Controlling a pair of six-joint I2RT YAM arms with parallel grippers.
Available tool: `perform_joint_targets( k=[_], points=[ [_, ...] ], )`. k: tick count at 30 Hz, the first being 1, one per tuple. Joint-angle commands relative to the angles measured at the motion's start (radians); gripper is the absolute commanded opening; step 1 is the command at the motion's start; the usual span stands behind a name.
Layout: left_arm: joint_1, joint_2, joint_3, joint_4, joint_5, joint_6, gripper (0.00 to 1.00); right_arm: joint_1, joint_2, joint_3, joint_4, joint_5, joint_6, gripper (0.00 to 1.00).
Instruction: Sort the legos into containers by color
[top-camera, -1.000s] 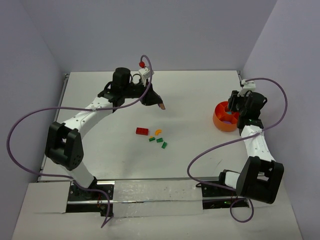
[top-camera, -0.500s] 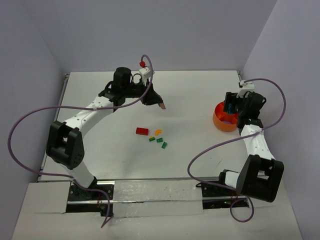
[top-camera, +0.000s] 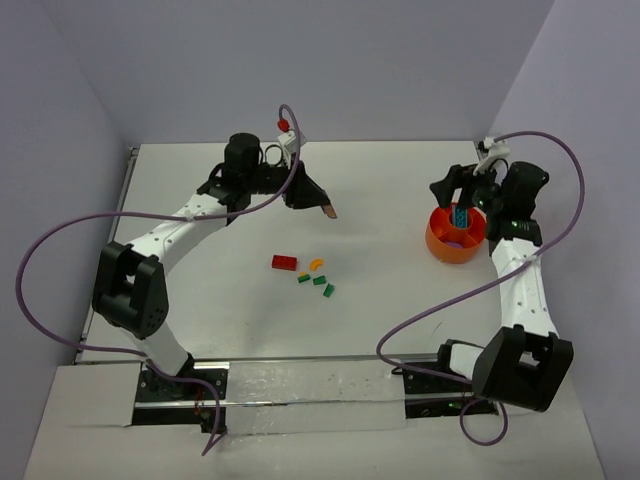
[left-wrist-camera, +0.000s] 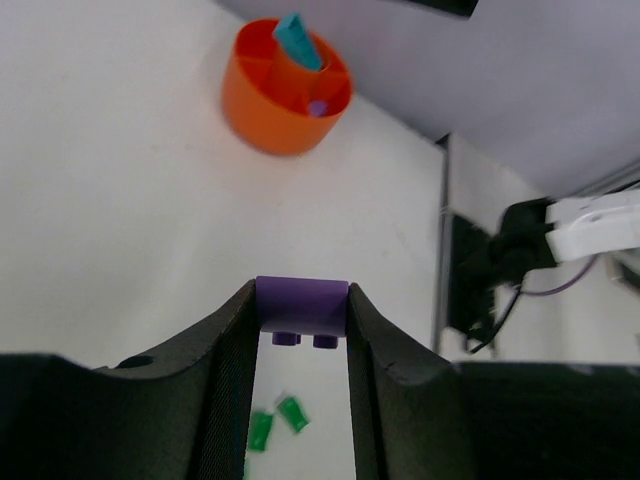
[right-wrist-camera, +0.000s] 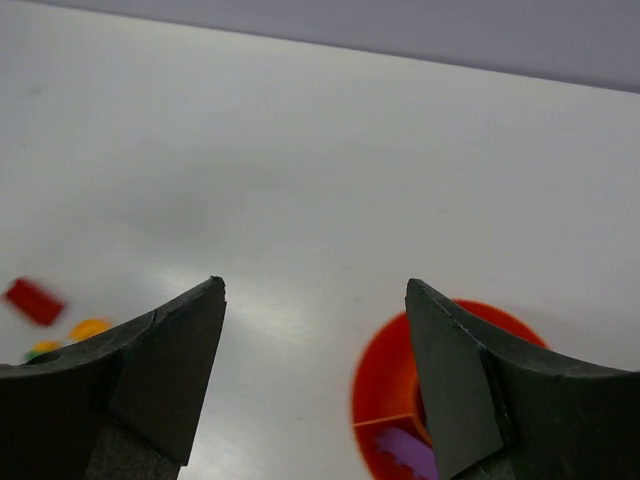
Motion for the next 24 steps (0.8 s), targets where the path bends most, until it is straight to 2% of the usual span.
perform_joint_targets(
  k=[1, 4, 6, 7, 8, 9, 10, 11, 12, 14, 20, 24],
  points=[
    [0.002, -0.038, -0.059, 0.350, 0.168, -0.310, 0.00, 0.104, 0.009, 0.104, -0.135, -0.278, 0.076, 0.79],
    [0.007, -0.038, -0.155, 0.610, 0.189, -0.546, 0.00, 0.222, 0.019, 0.127, -0.154, -0.343, 0.129, 0.79],
    [0.017, -0.035, -0.228, 0.835, 0.176, -0.740, 0.00, 0.285, 0.032, 0.120, -0.105, -0.401, 0.239, 0.81],
    [0.028, -0.033, -0.264, 0.942, 0.151, -0.853, 0.00, 0.310, 0.040, 0.110, -0.061, -0.427, 0.340, 0.82],
    [0.037, -0.033, -0.325, 1.132, 0.124, -0.928, 0.00, 0.335, 0.045, 0.087, 0.033, -0.460, 0.420, 0.85],
    [0.052, -0.032, -0.365, 1.208, 0.074, -1.018, 0.00, 0.346, 0.050, 0.070, 0.139, -0.475, 0.550, 0.88],
    [0.058, -0.032, -0.376, 1.253, 0.049, -1.042, 0.00, 0.361, 0.053, 0.045, 0.198, -0.483, 0.611, 0.89],
    [0.068, -0.035, -0.385, 1.257, 0.026, -1.067, 0.00, 0.369, 0.056, 0.034, 0.254, -0.481, 0.728, 0.89],
    [0.073, -0.039, -0.398, 1.266, -0.012, -1.074, 0.00, 0.376, 0.065, 0.027, 0.350, -0.474, 0.780, 0.90],
    [0.079, -0.062, -0.409, 1.260, -0.055, -1.085, 0.00, 0.396, 0.073, 0.022, 0.410, -0.434, 0.878, 0.90],
    [0.096, -0.068, -0.399, 1.234, -0.152, -1.141, 0.00, 0.456, 0.106, 0.055, 0.412, -0.335, 0.954, 0.90],
    [0.099, -0.059, -0.400, 1.232, -0.164, -1.160, 0.00, 0.494, 0.116, 0.055, 0.400, -0.287, 0.967, 0.89]
  ],
)
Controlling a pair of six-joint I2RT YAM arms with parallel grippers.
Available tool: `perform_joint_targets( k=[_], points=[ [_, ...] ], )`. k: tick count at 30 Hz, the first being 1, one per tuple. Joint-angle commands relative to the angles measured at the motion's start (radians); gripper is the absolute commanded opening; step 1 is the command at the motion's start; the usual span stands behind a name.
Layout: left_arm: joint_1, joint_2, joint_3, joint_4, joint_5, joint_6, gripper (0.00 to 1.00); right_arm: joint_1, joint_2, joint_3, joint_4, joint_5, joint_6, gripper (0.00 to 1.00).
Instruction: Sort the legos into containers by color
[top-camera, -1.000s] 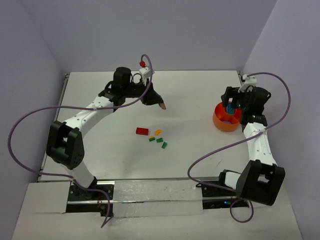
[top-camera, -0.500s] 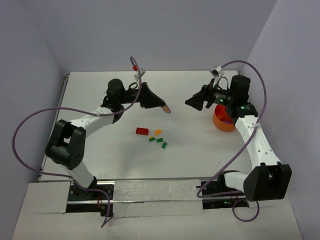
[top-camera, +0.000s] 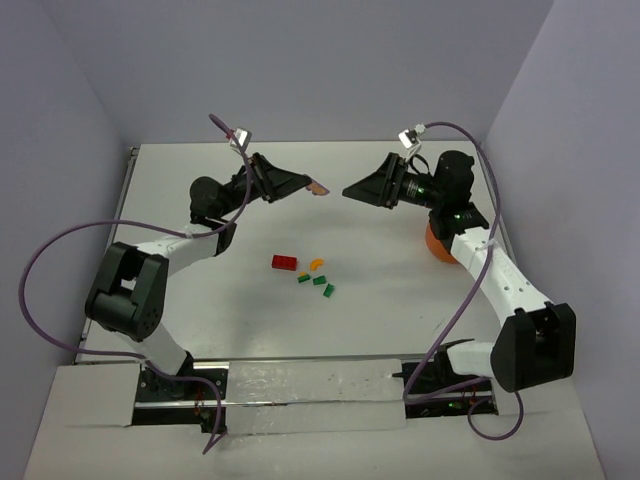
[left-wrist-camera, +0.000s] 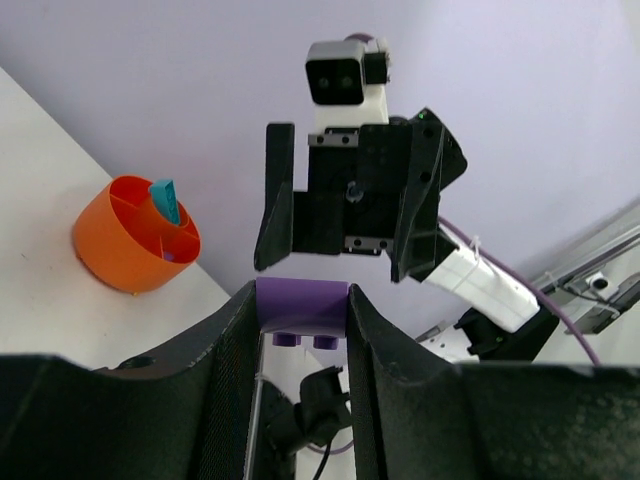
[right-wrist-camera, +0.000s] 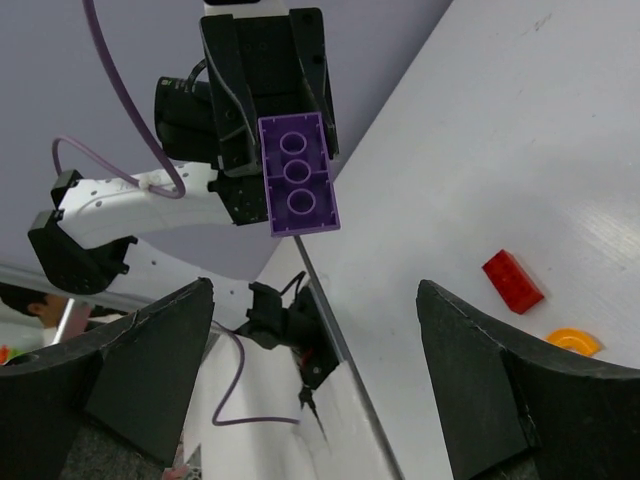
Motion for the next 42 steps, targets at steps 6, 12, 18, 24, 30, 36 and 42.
perform_joint_targets(
  k=[6, 12, 18, 24, 30, 36, 42],
  points=[
    [0.008, -0.023, 0.010, 0.061, -0.077, -0.083, 0.00, 0.074, 0.061, 0.056, 0.086, 0.115, 0.107, 0.86],
    [0.008, -0.017, 0.008, 0.065, -0.086, -0.105, 0.00, 0.115, 0.110, 0.096, 0.128, 0.125, 0.135, 0.82],
    [0.008, -0.015, -0.001, 0.062, -0.095, -0.121, 0.00, 0.146, 0.146, 0.128, 0.192, 0.109, 0.183, 0.77],
    [0.008, -0.011, 0.002, 0.061, -0.094, -0.122, 0.00, 0.168, 0.162, 0.138, 0.206, 0.099, 0.183, 0.65],
    [0.008, -0.005, 0.002, 0.053, -0.094, -0.118, 0.00, 0.182, 0.175, 0.154, 0.196, 0.090, 0.178, 0.57],
    [0.008, -0.007, 0.007, 0.038, -0.085, -0.106, 0.00, 0.184, 0.186, 0.166, 0.188, 0.093, 0.173, 0.40],
    [0.014, -0.017, 0.022, -0.057, -0.051, -0.056, 0.40, 0.167, 0.177, 0.201, 0.093, 0.076, 0.108, 0.01]
  ],
)
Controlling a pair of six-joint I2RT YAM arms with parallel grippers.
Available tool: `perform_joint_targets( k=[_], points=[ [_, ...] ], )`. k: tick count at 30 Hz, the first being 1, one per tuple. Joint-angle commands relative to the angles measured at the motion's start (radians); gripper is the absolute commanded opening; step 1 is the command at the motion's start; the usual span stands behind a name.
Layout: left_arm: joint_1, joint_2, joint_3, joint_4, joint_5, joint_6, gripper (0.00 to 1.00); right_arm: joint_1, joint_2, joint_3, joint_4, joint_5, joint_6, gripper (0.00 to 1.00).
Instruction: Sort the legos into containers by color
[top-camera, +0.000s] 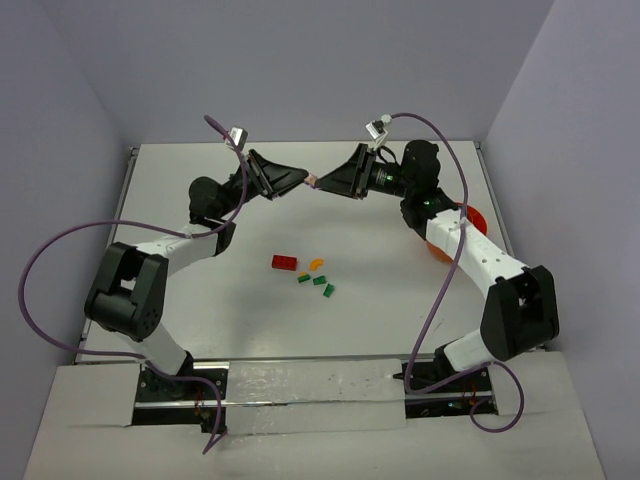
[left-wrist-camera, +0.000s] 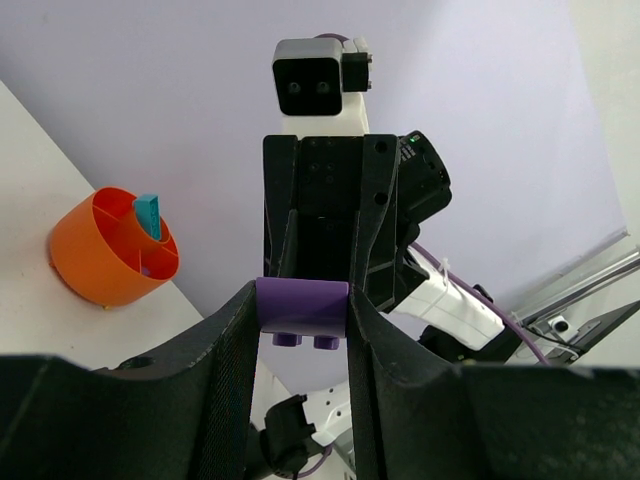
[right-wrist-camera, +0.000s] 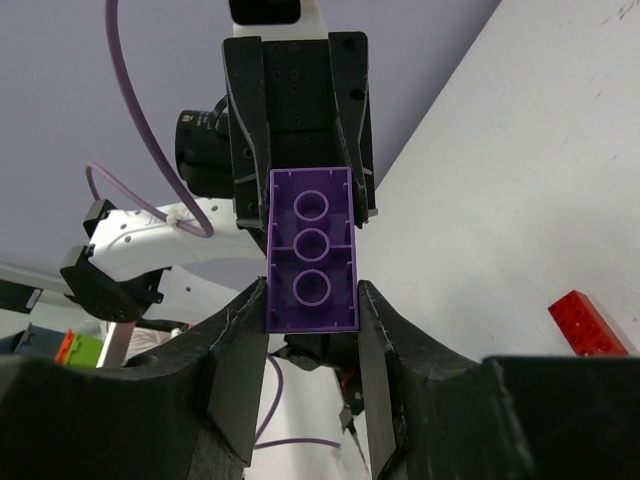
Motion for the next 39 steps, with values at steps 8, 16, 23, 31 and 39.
perform_joint_targets(
  k=[8, 16, 23, 31, 39],
  points=[
    [0.103, -0.105, 0.173, -0.756, 0.079, 0.583, 0.99, -0.179, -0.109, 0.180, -0.673, 0.015, -0.639, 0.00],
    [0.098, -0.129, 0.404, -1.433, -0.256, 1.279, 0.99, -0.453, -0.157, 0.254, -1.402, 0.231, -1.224, 0.00],
    [0.081, -0.152, 0.455, -1.513, -0.399, 1.440, 0.99, -0.598, -0.136, 0.242, -1.618, 0.470, -1.456, 0.00],
    [0.081, -0.131, 0.484, -1.577, -0.361, 1.427, 0.99, -0.648, -0.014, 0.361, -1.706, 0.600, -1.416, 0.00],
    [0.081, -0.136, 0.479, -1.571, -0.354, 1.413, 0.99, -0.660, 0.066, 0.362, -1.644, 0.645, -1.309, 0.00]
  ],
)
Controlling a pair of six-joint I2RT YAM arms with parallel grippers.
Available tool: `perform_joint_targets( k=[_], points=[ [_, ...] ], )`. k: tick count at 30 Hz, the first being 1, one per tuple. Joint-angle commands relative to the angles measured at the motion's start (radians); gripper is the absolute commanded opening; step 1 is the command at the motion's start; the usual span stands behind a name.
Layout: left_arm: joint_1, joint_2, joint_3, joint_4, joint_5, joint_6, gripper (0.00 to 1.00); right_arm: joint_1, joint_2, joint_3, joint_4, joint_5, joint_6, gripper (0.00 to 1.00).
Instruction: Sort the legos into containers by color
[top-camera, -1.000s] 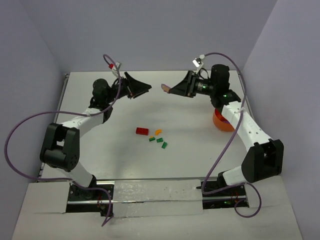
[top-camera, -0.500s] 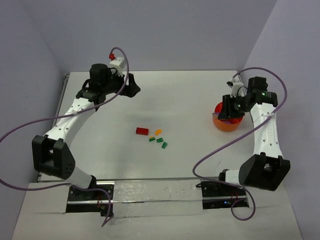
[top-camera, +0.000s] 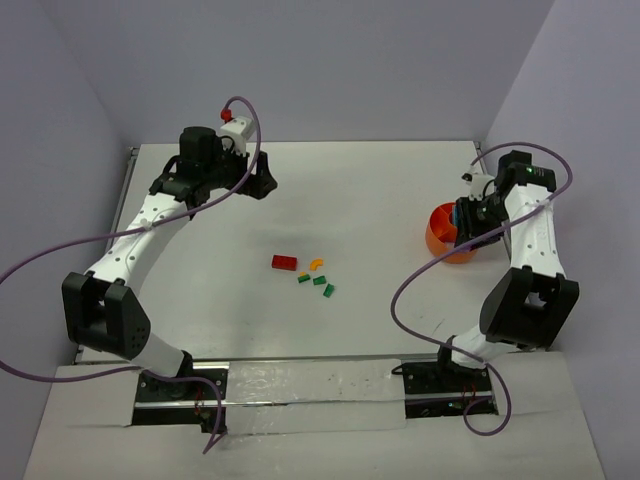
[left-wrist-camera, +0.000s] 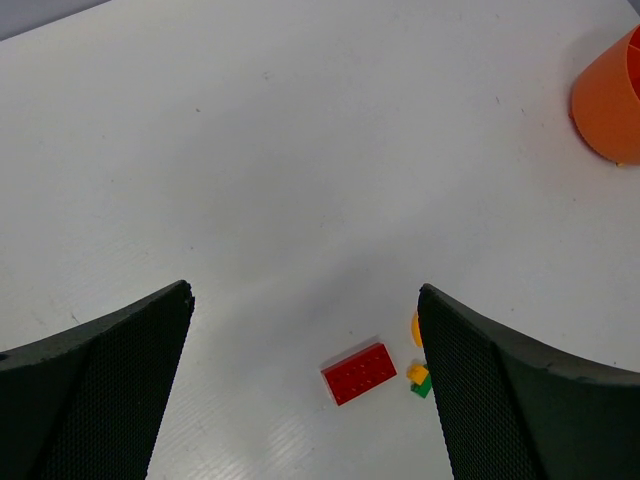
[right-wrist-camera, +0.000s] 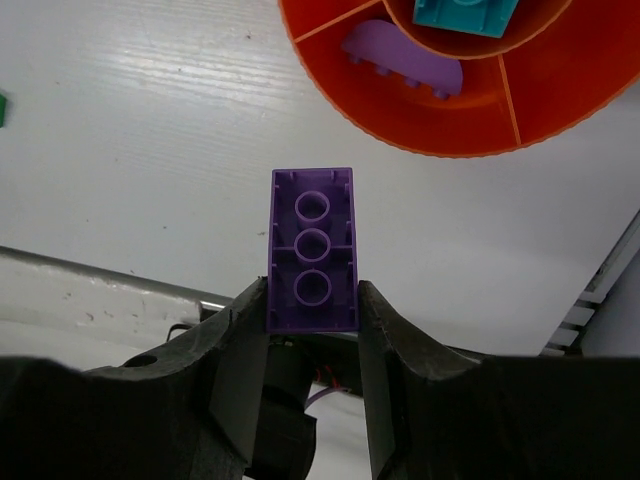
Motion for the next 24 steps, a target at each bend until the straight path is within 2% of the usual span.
perform_joint_targets(
  k=[1, 24],
  points=[
    [-0.003, -0.005, 0.036, -0.012, -0.004, 0.002, 0.99, -0.007, 0.045, 0.050, 0.015, 0.046, 0.063, 0.00],
    [-0.003, -0.003, 0.021, -0.011, -0.002, -0.010, 0.99, -0.005, 0.211, 0.175, 0.039, 0.127, 0.105, 0.00]
  ],
)
